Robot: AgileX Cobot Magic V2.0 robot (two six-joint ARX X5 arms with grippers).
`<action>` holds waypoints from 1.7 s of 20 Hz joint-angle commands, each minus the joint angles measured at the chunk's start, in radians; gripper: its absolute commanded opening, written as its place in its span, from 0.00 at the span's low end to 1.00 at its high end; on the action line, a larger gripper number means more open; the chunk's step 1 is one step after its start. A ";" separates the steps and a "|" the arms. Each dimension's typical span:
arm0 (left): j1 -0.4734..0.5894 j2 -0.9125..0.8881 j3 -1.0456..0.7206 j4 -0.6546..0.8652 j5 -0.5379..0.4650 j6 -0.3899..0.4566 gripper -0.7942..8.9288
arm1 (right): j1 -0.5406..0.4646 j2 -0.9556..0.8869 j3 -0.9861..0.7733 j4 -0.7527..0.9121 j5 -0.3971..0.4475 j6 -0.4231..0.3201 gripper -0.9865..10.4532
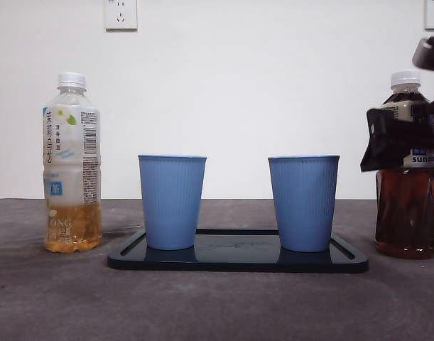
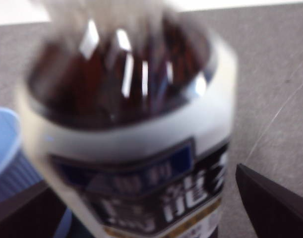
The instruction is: Pour the drink into the cup
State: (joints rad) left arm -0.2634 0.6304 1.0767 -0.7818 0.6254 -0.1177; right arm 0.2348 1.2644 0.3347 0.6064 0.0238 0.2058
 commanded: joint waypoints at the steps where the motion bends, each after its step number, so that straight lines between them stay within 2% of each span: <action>1: -0.003 0.007 0.021 0.010 0.002 0.012 0.63 | 0.002 0.050 -0.002 0.051 0.004 -0.011 0.44; 7: -0.003 0.007 0.021 0.009 0.002 0.012 0.63 | 0.002 0.081 -0.002 0.108 0.003 -0.010 0.25; 12: -0.003 0.006 0.021 0.008 0.002 0.012 0.63 | 0.003 -0.008 0.003 0.066 -0.027 -0.040 0.25; 14: -0.003 0.006 0.021 0.009 0.002 0.012 0.63 | 0.005 -0.105 0.041 -0.088 -0.027 -0.049 0.25; 17: -0.003 0.006 0.021 0.009 0.002 0.012 0.63 | 0.041 -0.215 0.185 -0.452 -0.027 -0.139 0.25; 20: -0.003 0.006 0.021 0.010 0.002 0.012 0.63 | 0.103 -0.225 0.383 -0.806 -0.015 -0.228 0.25; 23: -0.003 0.006 0.021 0.010 0.002 0.013 0.63 | 0.172 -0.195 0.550 -1.085 0.134 -0.327 0.25; 26: -0.003 0.006 0.021 0.011 0.002 0.013 0.63 | 0.225 -0.140 0.672 -1.285 0.311 -0.424 0.25; 28: -0.003 0.006 0.021 0.012 0.002 0.013 0.63 | 0.258 -0.086 0.733 -1.359 0.397 -0.450 0.25; 31: -0.003 0.007 0.021 0.012 0.002 0.013 0.63 | 0.298 0.005 0.786 -1.421 0.467 -0.496 0.25; 34: -0.003 0.007 0.021 0.012 0.002 0.013 0.63 | 0.335 0.089 0.805 -1.461 0.589 -0.571 0.25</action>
State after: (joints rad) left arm -0.2634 0.6304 1.0767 -0.7818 0.6250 -0.1177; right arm 0.5632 1.3529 1.1030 -0.8734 0.5785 -0.3267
